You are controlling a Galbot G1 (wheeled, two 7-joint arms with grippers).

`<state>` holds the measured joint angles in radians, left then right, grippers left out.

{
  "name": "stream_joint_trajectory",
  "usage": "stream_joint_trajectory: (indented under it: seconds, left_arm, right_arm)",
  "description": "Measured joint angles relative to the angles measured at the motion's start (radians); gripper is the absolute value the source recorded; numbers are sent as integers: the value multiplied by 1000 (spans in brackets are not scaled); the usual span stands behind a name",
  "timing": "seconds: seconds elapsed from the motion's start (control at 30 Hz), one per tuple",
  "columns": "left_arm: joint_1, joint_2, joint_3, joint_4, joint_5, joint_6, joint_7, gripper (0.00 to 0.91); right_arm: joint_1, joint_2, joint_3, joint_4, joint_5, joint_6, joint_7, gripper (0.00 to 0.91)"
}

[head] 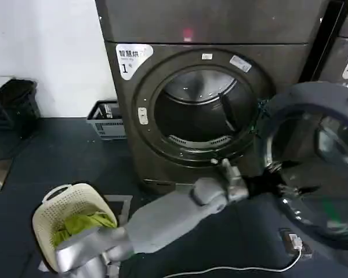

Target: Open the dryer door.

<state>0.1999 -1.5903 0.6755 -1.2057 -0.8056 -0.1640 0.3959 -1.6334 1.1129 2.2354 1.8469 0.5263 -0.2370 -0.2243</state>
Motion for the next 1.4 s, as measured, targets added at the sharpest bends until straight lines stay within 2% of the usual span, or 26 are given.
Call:
stream_joint_trajectory:
  seconds: [0.33, 0.6, 0.73, 0.97, 1.07, 1.3, 1.4]
  left_arm:
    - [-12, -19, -14, 67, 18, -4, -24, 907]
    - [-11, -19, -19, 54, 21, -16, -30, 907]
    - [-1, -19, -16, 31, 20, -57, -33, 907]
    - [42, -18, 5, -72, 20, -187, -63, 907]
    - [61, 58, 14, -127, 15, -248, -75, 907]
    - [88, 298, 31, -293, -2, -256, -92, 907]
    - [89, 417, 35, -378, -6, -254, -92, 907]
  right_arm:
    - [-8, -1, 16, 1, 6, 5, -10, 907]
    - [-7, -1, 16, 5, 4, 5, -12, 907]
    - [-12, -7, 19, -3, 3, 5, -15, 907]
    - [-6, -22, 16, -9, 2, 5, -17, 907]
    - [-6, -25, 13, -9, 1, 6, -19, 907]
    - [8, -38, 1, -8, -7, 7, -20, 907]
    - [18, -38, -10, 4, -38, 11, -20, 907]
